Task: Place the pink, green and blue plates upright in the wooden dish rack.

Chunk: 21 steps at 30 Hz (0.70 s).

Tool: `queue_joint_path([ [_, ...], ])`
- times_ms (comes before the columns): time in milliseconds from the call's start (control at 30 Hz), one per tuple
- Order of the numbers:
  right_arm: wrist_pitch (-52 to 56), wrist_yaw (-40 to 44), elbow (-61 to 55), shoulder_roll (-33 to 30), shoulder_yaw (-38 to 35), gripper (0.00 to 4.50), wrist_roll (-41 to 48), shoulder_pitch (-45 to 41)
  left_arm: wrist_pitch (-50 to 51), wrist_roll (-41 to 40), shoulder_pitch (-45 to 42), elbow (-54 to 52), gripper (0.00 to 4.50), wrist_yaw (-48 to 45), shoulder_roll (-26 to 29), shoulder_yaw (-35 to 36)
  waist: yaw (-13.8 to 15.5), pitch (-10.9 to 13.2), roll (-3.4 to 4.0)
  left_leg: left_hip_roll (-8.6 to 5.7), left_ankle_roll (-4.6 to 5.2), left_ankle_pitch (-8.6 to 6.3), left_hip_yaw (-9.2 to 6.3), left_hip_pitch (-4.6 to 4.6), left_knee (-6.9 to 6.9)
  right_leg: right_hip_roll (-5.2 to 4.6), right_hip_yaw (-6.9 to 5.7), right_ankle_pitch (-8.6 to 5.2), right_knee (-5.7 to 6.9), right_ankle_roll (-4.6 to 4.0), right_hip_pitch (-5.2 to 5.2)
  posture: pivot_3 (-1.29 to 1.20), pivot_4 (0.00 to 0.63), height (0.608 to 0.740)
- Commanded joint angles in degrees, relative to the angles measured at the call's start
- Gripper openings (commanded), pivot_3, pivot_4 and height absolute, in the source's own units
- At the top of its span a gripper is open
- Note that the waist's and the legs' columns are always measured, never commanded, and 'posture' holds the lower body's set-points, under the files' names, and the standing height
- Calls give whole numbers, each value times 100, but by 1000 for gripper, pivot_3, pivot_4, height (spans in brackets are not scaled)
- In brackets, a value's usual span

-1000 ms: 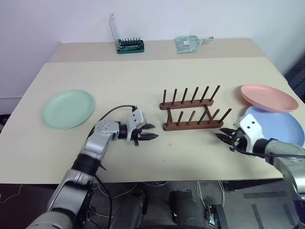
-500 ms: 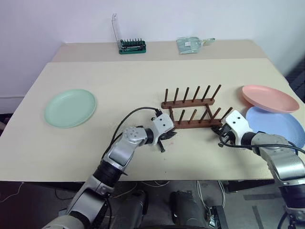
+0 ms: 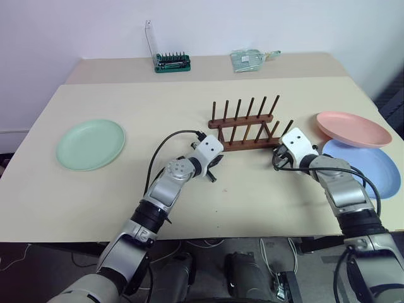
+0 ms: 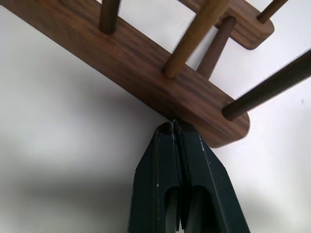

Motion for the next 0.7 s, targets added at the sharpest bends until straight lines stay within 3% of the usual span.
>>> queue_joint_path([
  [33,-299,-64,112,43,-35,0,-94,-190,29,142,133,349,599,359,61,226,4,0,0,0,0,0,1,-1,0,0,0,0,0,0,-1,0,150,740],
  [200,-388,95,-37,-111,-111,0,-81,-67,19,130,236,298,599,568,36,326,-21,-1,2,0,0,0,1,-1,0,1,0,1,1,1,-1,0,150,740],
  [233,-370,167,-146,-201,-163,244,-51,5,46,134,293,219,540,533,50,296,-21,-2,2,0,0,0,1,-1,0,1,1,1,1,1,-1,0,150,740],
  [333,-207,482,-748,-665,-485,1261,102,245,59,45,528,-274,521,307,116,233,-9,-4,6,-1,3,-2,2,-2,-3,-1,1,0,-2,1,-3,0,150,740],
  [500,-23,676,-1242,-1761,-1057,3771,-20,243,-422,-575,1014,-1641,521,-602,256,209,8,-3,18,0,8,-6,13,-8,-5,-3,8,0,-2,2,-14,0,150,740],
  [700,-619,811,-287,-2458,-973,3771,-357,93,-384,-1149,1215,-2425,521,-1763,582,14,45,-1,15,0,11,-8,18,-13,1,-5,7,-1,-11,1,-8,0,150,740],
])
